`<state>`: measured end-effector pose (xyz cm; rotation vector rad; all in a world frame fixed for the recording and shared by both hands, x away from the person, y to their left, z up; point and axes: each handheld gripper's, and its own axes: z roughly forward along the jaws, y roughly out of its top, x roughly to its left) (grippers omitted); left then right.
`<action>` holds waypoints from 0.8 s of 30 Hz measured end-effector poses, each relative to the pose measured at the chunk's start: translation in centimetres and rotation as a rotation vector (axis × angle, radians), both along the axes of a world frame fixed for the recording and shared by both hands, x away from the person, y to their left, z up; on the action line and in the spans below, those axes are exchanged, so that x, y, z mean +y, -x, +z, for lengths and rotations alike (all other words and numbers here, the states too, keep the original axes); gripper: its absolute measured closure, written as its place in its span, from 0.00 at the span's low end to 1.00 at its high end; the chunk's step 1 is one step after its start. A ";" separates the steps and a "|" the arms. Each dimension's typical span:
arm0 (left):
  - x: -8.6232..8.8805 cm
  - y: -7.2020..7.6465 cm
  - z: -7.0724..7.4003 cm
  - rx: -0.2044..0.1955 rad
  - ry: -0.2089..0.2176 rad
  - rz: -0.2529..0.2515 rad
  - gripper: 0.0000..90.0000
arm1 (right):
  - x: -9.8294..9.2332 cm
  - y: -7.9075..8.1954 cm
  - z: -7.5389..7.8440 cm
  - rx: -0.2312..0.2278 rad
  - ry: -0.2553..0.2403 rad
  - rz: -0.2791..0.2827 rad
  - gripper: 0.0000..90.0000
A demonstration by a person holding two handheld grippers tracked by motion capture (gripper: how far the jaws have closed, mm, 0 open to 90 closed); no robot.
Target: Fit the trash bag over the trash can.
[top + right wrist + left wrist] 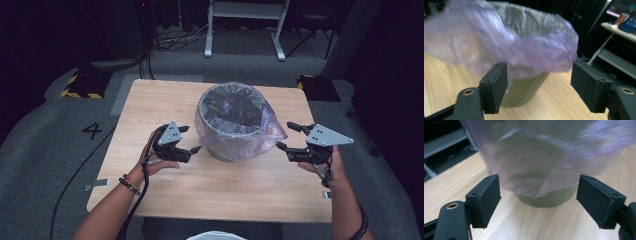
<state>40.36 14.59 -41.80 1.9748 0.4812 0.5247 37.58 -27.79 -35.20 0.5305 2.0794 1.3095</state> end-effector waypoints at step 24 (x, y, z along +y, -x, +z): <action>-3.8 -1.0 -1.9 -0.122 -0.225 -0.040 1.00 | 2.8 -1.5 -5.2 0.086 0.084 0.167 1.00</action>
